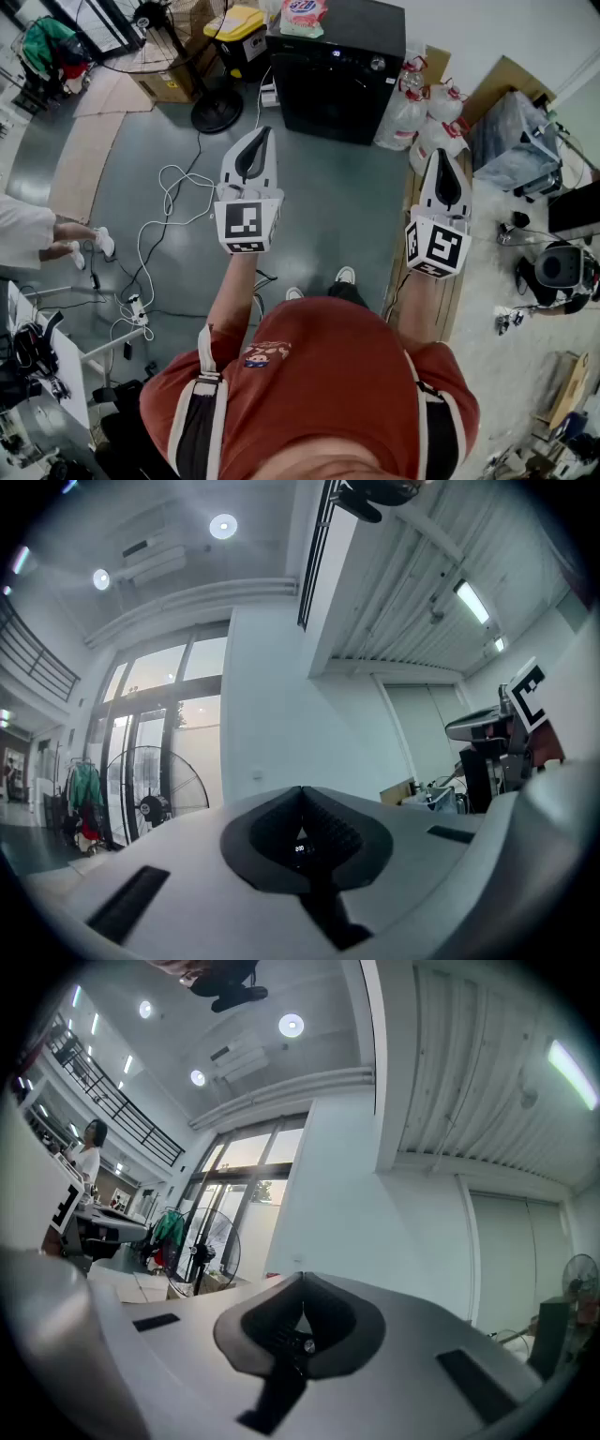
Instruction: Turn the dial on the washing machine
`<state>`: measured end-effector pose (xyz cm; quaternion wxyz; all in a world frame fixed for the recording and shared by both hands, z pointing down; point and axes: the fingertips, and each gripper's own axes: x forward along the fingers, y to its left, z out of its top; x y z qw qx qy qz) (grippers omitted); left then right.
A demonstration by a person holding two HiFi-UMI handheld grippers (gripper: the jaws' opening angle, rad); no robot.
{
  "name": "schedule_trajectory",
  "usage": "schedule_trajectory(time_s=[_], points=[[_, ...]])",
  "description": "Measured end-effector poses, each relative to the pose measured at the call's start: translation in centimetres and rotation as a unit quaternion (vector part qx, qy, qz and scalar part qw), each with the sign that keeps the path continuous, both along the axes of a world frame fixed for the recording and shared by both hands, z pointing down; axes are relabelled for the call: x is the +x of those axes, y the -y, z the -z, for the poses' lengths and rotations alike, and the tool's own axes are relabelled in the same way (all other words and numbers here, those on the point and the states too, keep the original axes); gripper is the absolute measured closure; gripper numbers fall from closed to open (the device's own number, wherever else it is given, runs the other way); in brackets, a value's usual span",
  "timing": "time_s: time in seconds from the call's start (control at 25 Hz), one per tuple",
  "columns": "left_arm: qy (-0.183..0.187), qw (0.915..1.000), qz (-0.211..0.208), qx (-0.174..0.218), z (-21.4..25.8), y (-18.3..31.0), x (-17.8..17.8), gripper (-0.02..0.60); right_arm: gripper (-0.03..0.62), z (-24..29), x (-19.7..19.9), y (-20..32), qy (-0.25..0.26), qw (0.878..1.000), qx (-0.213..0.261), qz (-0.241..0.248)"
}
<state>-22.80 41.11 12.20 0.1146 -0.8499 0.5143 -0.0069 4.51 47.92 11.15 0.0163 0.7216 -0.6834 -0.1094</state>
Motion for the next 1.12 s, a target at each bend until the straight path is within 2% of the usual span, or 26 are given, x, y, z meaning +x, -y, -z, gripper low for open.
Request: schedule_trajectory(time_s=[0.52,1.12], points=[[0.013,0.9999,-0.009,-0.002,-0.5,0.3,5.4,0.571,0.586,-1.1,4.7,0.1,0.013,1.000,-0.006,-0.008],[0.019,0.9997,-0.014,-0.009,-1.6,4.8,15.4,0.571,0.586,-2.8,13.4,5.0,0.016,1.000,-0.002,-0.001]])
